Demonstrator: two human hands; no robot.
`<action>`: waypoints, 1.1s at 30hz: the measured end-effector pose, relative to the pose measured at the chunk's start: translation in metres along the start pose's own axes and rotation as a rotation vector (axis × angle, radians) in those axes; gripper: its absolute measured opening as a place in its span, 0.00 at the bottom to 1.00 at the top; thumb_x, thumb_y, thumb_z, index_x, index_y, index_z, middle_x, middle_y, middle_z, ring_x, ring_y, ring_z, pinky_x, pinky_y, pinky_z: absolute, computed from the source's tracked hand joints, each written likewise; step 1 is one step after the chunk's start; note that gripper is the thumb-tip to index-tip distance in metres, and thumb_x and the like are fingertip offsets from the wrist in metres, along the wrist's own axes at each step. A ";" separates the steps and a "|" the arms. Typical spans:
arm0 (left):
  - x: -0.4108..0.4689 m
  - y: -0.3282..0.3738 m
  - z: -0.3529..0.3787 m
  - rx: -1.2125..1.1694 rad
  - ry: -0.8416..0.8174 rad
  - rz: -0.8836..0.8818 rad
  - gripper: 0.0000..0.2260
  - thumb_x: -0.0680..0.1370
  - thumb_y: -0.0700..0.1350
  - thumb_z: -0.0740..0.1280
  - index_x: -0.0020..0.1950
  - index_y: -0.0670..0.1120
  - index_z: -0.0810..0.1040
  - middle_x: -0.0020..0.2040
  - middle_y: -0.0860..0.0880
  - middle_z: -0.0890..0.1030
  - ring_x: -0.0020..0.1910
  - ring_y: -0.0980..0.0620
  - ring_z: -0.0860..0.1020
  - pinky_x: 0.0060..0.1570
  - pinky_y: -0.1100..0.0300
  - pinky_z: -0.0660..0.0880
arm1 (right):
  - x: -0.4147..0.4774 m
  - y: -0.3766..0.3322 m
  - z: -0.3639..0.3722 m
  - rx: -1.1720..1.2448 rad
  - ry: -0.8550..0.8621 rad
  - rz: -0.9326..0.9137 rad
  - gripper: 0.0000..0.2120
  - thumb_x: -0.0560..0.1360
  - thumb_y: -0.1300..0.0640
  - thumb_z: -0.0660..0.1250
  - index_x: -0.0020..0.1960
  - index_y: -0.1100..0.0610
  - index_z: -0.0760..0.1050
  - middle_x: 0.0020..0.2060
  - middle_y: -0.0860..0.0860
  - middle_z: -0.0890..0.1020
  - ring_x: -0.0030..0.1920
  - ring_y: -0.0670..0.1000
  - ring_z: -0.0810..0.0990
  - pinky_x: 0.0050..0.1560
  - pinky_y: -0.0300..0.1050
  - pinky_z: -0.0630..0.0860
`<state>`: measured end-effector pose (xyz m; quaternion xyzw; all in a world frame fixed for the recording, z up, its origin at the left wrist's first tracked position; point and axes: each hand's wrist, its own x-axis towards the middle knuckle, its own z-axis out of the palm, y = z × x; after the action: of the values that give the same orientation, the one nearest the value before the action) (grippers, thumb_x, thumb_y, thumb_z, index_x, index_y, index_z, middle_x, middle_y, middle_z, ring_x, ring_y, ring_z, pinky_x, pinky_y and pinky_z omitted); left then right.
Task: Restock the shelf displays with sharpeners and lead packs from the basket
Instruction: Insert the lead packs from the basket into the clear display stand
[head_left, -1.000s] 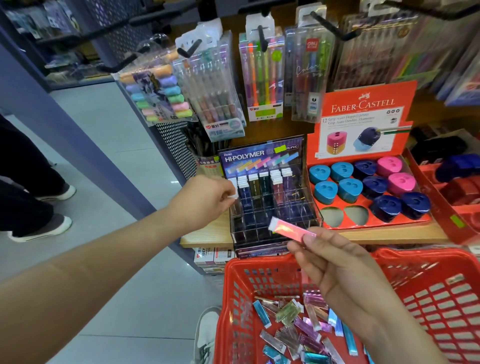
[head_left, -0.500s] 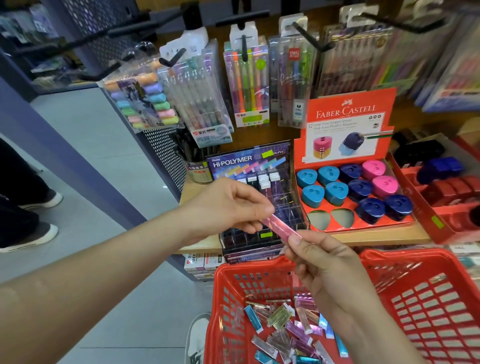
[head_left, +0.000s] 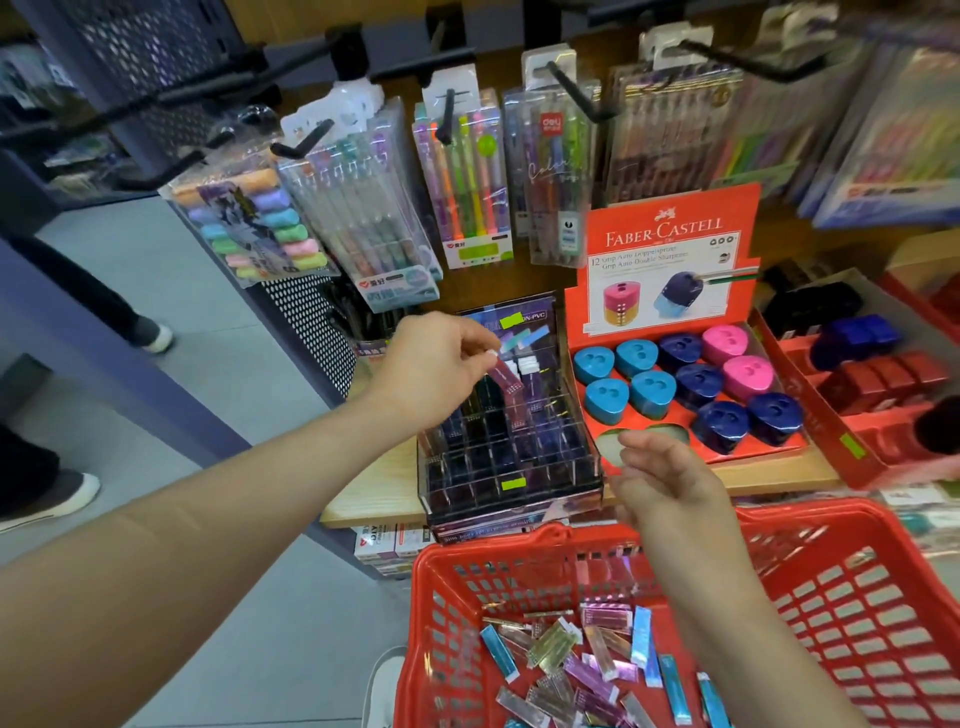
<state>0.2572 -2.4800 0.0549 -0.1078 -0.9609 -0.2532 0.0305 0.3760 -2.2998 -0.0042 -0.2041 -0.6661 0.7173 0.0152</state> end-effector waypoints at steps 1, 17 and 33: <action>0.001 0.000 0.002 0.047 -0.003 0.030 0.09 0.77 0.45 0.68 0.56 0.48 0.83 0.51 0.51 0.83 0.47 0.56 0.79 0.55 0.59 0.77 | 0.001 0.001 0.000 -0.038 -0.026 -0.018 0.17 0.76 0.69 0.64 0.53 0.47 0.76 0.52 0.44 0.78 0.57 0.47 0.77 0.59 0.49 0.74; 0.002 0.001 0.017 0.273 -0.153 0.243 0.10 0.79 0.44 0.66 0.57 0.46 0.82 0.54 0.48 0.83 0.54 0.49 0.79 0.60 0.55 0.73 | 0.013 0.020 -0.005 -0.349 -0.259 -0.096 0.23 0.77 0.63 0.65 0.68 0.44 0.71 0.62 0.41 0.74 0.65 0.42 0.71 0.61 0.39 0.65; -0.023 0.036 0.013 0.318 -0.004 0.283 0.08 0.77 0.44 0.64 0.54 0.49 0.81 0.50 0.51 0.79 0.49 0.51 0.77 0.50 0.54 0.76 | 0.009 -0.002 -0.082 -0.542 -0.383 -0.055 0.15 0.76 0.71 0.64 0.48 0.51 0.79 0.37 0.53 0.85 0.34 0.49 0.81 0.36 0.40 0.75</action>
<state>0.2878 -2.4474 0.0587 -0.2361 -0.9641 -0.0915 0.0803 0.3928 -2.2190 -0.0072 -0.0440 -0.8286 0.5387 -0.1459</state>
